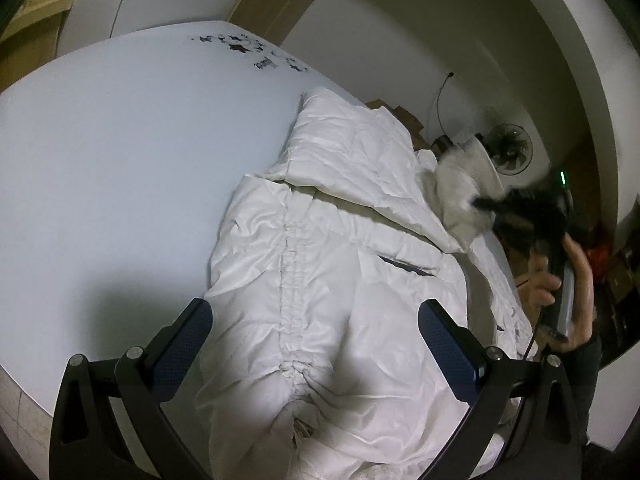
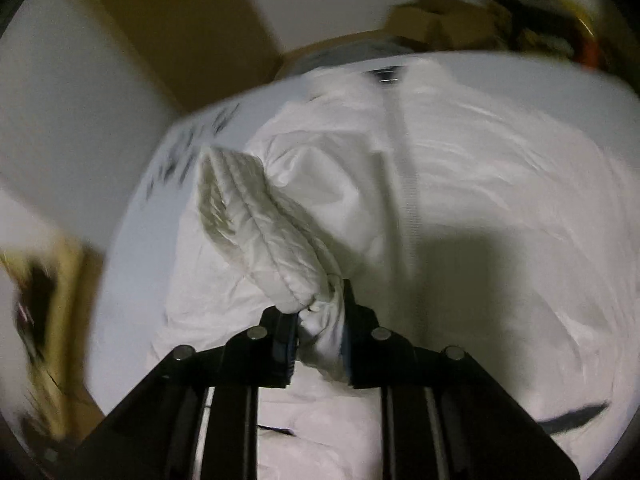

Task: Fold large clothes

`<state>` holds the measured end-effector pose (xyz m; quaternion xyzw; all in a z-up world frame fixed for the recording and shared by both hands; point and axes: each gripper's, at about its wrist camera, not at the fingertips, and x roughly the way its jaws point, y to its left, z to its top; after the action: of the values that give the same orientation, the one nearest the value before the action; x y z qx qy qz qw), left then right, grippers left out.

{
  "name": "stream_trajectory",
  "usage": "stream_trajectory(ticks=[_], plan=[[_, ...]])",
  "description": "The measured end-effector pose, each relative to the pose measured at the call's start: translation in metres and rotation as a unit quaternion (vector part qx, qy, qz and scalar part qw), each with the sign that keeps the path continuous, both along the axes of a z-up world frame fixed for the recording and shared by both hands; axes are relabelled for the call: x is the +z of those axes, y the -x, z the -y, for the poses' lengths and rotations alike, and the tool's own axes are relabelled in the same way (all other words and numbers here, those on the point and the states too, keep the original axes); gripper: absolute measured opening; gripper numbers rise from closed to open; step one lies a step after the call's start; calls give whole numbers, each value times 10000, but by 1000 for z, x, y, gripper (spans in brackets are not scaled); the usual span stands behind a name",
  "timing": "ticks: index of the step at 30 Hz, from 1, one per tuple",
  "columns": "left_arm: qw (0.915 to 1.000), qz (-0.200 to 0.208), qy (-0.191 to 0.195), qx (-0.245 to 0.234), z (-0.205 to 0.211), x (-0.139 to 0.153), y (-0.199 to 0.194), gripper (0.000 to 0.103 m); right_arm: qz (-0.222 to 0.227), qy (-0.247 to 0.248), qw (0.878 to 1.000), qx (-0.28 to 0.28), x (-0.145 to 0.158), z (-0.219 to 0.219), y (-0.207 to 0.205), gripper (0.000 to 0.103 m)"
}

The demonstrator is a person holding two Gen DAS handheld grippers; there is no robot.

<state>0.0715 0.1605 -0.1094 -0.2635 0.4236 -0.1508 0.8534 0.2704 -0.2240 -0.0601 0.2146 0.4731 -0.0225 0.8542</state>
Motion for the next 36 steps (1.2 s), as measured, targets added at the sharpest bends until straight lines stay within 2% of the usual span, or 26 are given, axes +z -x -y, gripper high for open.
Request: stream_trajectory(ticks=[1,3,5,7,10,12,14,15,18,19,20,21,22,23,24,25,27,30,32,34,36], plan=[[10000,-17,-6,-3,1,-1,-1,103,49,-36,9989,-468,-3,23,13,58],[10000,-82,-30,-20,3,-4,-4,103,-101,437,9882,-1464,-10,58,36,80],[9999,-149,-55,-37,5,-7,-5,103,-295,692,9683,-2384,-22,91,61,80],[9997,-196,-125,-41,9,-9,-8,103,-253,414,9649,-2582,-26,103,71,79],[9995,-225,-213,-44,16,-5,-13,103,-48,150,9772,-2120,-17,86,58,75],[9995,-178,-253,-25,20,2,-9,103,174,-4,9886,-1495,-8,60,33,72],[9994,-94,-321,-19,24,12,-4,103,222,-344,9960,-799,-11,30,4,59],[9993,-51,-360,-20,26,16,-2,103,50,-419,9976,-551,-21,15,-12,45],[9990,50,-440,-46,28,30,6,103,-989,-275,9931,-562,-78,-4,-46,41],[9987,96,-500,-57,30,36,8,103,-850,-194,9945,-587,-85,-6,-49,39],[9982,156,-571,-87,33,44,9,103,-804,28,9955,-500,-80,-10,-48,40],[9978,202,-614,-116,36,50,9,103,-912,-112,9952,-348,-77,-11,-45,42],[9973,271,-663,-177,43,60,6,103,-830,-499,9949,-263,-70,-6,-38,50],[9968,332,-684,-256,50,68,3,103,-534,-877,9945,-227,-57,3,-24,56],[9961,408,-696,-365,59,76,0,103,-203,-989,9945,-276,-42,14,-8,69],[9943,515,-763,-537,77,90,-6,103,72,-891,9949,-464,-27,29,12,85],[9870,827,-931,-1016,120,116,-13,103,472,-733,9906,-1056,-7,66,52,97],[9768,979,-1077,-1571,195,141,-32,103,762,-1075,9676,-2155,5,142,125,98],[9746,771,-1094,-1795,244,145,-52,103,822,-1208,9474,-2847,7,189,175,98],[9710,624,-1024,-2067,300,139,-78,103,816,-1014,9310,-3412,7,225,218,98],[9610,717,-1581,-2151,371,123,-108,103,754,-869,9191,-3769,6,255,253,98]])
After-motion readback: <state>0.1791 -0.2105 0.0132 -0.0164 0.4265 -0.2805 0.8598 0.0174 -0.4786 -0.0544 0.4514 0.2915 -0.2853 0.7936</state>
